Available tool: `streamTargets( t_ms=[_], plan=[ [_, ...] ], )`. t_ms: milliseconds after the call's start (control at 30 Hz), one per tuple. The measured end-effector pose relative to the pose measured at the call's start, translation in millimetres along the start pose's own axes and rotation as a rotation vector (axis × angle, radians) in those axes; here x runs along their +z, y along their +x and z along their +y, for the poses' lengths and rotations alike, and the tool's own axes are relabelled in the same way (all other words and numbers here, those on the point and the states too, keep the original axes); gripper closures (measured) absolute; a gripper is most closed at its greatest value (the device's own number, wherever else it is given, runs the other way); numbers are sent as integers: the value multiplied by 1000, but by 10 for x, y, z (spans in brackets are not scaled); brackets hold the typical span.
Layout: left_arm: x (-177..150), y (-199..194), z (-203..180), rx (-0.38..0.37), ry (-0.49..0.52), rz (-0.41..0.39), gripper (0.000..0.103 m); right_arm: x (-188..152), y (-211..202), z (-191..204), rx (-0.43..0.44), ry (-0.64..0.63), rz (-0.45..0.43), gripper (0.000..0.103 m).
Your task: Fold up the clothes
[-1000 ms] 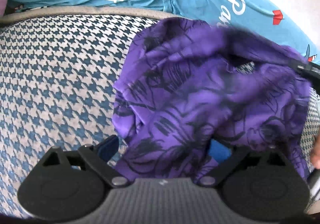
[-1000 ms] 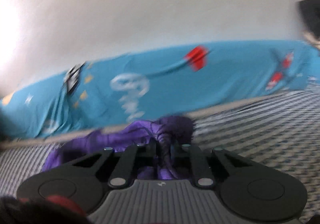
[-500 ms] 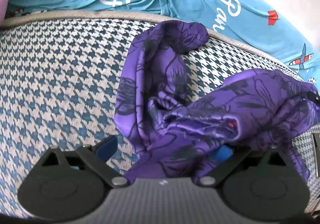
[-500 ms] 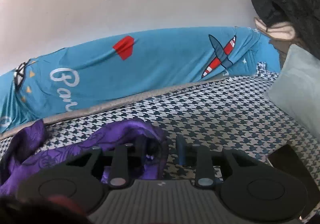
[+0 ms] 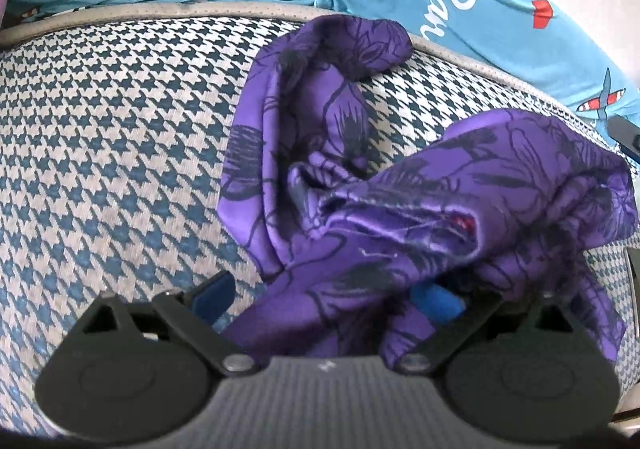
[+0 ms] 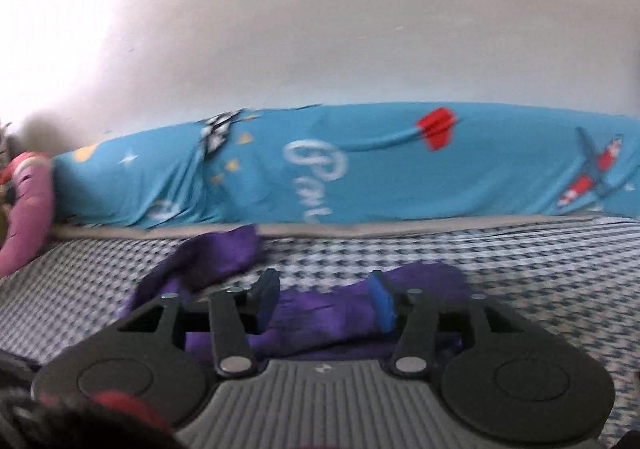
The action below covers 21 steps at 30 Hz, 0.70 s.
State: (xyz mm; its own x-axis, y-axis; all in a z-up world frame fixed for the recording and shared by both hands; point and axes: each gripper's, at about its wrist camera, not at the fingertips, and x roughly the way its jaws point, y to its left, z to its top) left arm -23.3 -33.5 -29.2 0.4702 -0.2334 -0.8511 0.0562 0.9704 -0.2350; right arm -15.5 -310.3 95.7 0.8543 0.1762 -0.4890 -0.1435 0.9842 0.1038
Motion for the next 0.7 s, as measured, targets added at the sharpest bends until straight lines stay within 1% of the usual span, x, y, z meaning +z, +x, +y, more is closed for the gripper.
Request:
streamTargets(
  t_ms=[67, 133, 200, 300, 400, 433, 467, 500, 533, 567, 600, 633, 700],
  plan=[
    [-13, 6, -14, 2, 9, 0, 5, -19, 78, 47, 24, -7, 14, 43],
    [-25, 6, -23, 0, 15, 2, 5, -45, 142, 84, 35, -14, 20, 35],
    [-37, 10, -32, 0, 22, 3, 5, -75, 204, 124, 42, -26, 22, 31],
    [-60, 25, -54, 4, 34, 5, 5, -116, 325, 149, 78, -23, 48, 29],
    [-82, 44, -87, 9, 51, 8, 5, -199, 456, 189, 129, -29, 117, 30],
    [-87, 47, -95, 10, 55, 8, 5, -235, 478, 217, 136, -48, 130, 33],
    [-91, 49, -101, 10, 58, 9, 5, -272, 501, 249, 143, -71, 143, 40],
    [-95, 51, -108, 11, 61, 9, 5, -299, 531, 269, 142, -85, 164, 60],
    [-97, 53, -111, 9, 62, 10, 5, -323, 565, 275, 141, -83, 187, 70],
    [-98, 55, -112, 8, 61, 11, 5, -349, 585, 272, 149, -75, 200, 82],
    [-98, 55, -115, 8, 61, 11, 5, -370, 591, 273, 149, -75, 201, 91],
    [-98, 56, -118, 9, 61, 10, 5, -380, 595, 280, 137, -86, 197, 94],
    [-95, 48, -122, 5, 59, 6, 5, -364, 555, 248, 128, -71, 172, 98]
  ],
)
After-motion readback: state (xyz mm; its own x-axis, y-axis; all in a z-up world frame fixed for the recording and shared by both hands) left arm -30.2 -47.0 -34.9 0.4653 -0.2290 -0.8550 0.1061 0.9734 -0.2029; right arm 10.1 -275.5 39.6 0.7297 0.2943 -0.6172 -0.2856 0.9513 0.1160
